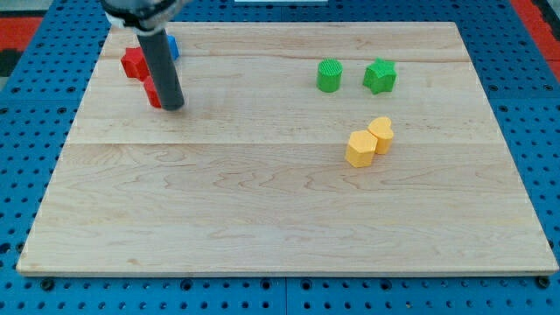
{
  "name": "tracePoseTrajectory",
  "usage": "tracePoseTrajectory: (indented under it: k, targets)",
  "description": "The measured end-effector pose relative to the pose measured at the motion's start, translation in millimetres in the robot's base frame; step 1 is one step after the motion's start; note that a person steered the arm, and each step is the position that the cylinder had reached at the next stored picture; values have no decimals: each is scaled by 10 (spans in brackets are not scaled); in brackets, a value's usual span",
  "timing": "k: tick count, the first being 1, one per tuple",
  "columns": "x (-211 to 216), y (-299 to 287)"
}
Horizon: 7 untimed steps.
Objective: Push the green blocks into the group of red and blue blocks
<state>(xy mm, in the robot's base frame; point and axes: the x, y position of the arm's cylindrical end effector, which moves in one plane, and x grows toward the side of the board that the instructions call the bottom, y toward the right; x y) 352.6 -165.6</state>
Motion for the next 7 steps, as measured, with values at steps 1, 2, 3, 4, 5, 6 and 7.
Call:
tracePoseTrajectory:
  k: [1,2,3,4,5,6,7]
  targets:
    - [-25,277]
    - [-335,1195]
    - [-770,1923]
    - [-856,2675]
    - [-875,3792]
    - [-533,4418]
    - [-234,3519]
